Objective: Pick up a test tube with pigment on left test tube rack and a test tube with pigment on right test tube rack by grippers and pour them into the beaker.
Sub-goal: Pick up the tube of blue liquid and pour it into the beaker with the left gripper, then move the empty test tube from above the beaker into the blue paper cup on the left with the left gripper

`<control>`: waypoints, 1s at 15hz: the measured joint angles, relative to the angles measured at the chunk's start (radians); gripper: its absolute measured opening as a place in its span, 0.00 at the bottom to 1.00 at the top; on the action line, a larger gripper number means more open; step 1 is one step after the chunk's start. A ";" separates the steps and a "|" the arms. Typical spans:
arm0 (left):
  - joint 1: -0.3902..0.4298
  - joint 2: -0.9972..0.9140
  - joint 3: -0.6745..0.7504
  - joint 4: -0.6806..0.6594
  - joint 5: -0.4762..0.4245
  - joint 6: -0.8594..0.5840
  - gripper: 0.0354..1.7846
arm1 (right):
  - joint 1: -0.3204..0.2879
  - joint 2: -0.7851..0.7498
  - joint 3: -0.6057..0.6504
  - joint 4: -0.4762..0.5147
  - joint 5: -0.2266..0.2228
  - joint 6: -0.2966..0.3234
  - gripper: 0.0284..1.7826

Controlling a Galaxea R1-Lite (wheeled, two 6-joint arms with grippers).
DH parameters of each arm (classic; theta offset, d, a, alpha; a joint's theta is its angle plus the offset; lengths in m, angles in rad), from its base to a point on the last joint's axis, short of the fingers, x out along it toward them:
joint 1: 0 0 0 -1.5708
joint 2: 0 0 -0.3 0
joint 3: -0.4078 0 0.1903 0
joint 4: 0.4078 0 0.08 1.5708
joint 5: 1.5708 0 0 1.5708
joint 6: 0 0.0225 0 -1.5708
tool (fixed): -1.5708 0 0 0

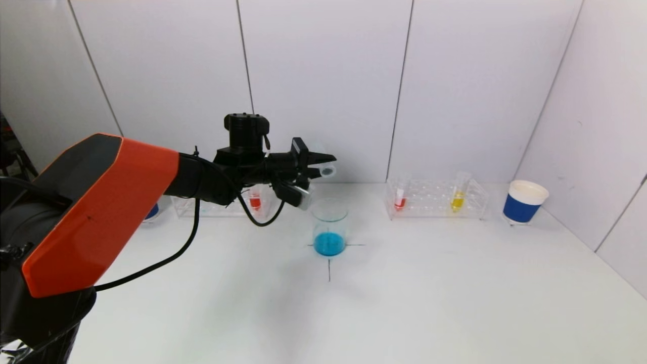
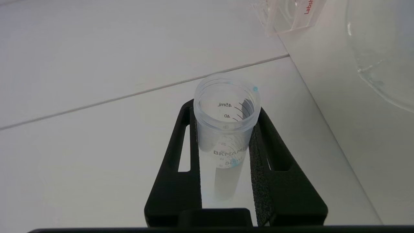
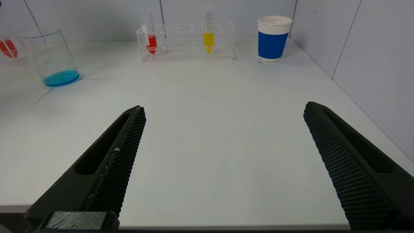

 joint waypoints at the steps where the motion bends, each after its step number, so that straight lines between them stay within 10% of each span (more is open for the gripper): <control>1: 0.000 0.000 -0.010 -0.002 0.021 -0.059 0.23 | 0.000 0.000 0.000 0.000 0.000 0.000 1.00; 15: 0.002 -0.043 -0.273 0.172 0.410 -0.686 0.23 | 0.000 0.000 0.000 0.000 0.000 0.000 1.00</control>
